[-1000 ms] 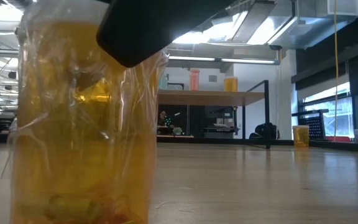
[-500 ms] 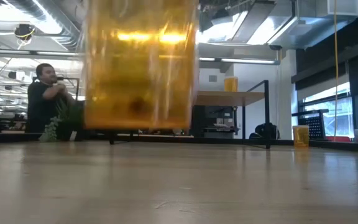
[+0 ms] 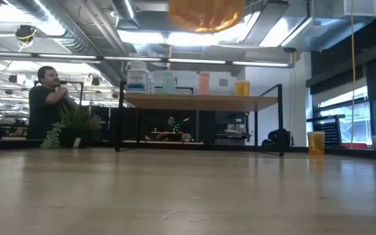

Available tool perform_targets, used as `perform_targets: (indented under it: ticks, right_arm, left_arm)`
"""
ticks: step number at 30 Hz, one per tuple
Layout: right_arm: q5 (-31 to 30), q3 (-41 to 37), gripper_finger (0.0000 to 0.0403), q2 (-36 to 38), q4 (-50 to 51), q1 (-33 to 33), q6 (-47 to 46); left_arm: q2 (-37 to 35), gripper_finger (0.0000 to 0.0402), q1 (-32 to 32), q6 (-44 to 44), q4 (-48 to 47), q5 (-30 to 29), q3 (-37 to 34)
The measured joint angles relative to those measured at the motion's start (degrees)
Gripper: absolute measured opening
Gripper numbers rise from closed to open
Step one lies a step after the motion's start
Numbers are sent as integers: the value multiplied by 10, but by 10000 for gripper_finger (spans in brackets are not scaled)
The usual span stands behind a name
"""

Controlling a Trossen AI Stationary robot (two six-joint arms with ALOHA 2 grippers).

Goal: Pick and place medicine bottles onto shelf by color
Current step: Put the bottom orange pill bottle on the shelf aligned with the other orange pill bottle

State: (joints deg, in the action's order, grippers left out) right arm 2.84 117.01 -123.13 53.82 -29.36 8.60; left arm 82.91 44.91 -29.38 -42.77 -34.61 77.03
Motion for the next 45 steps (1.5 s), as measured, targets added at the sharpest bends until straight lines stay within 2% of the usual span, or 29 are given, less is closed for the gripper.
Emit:
perform_targets:
  ticks: [10, 12, 16, 19, 30, 45]
  right_arm:
    - [-118, 0, 228, 81, 92, 3, -55]
    - [-124, 0, 226, 98, 114, 10, -71]
    - [-153, 0, 221, 129, 157, 27, -97]
    - [-159, 0, 224, 148, 177, 46, -102]
    - [-182, 0, 228, 202, 259, 151, -97]
    - [-185, 0, 222, 249, 307, 305, -50]
  left_arm:
    - [0, 151, -18, -38, 0, -9, 0]
    - [0, 151, -26, -50, 0, -10, 0]
    - [0, 151, -40, -50, 0, -48, 0]
    - [0, 151, -51, -48, -1, -68, 0]
    - [0, 151, -87, -46, -1, -70, 0]
    - [0, 151, -139, -31, -29, -82, 0]
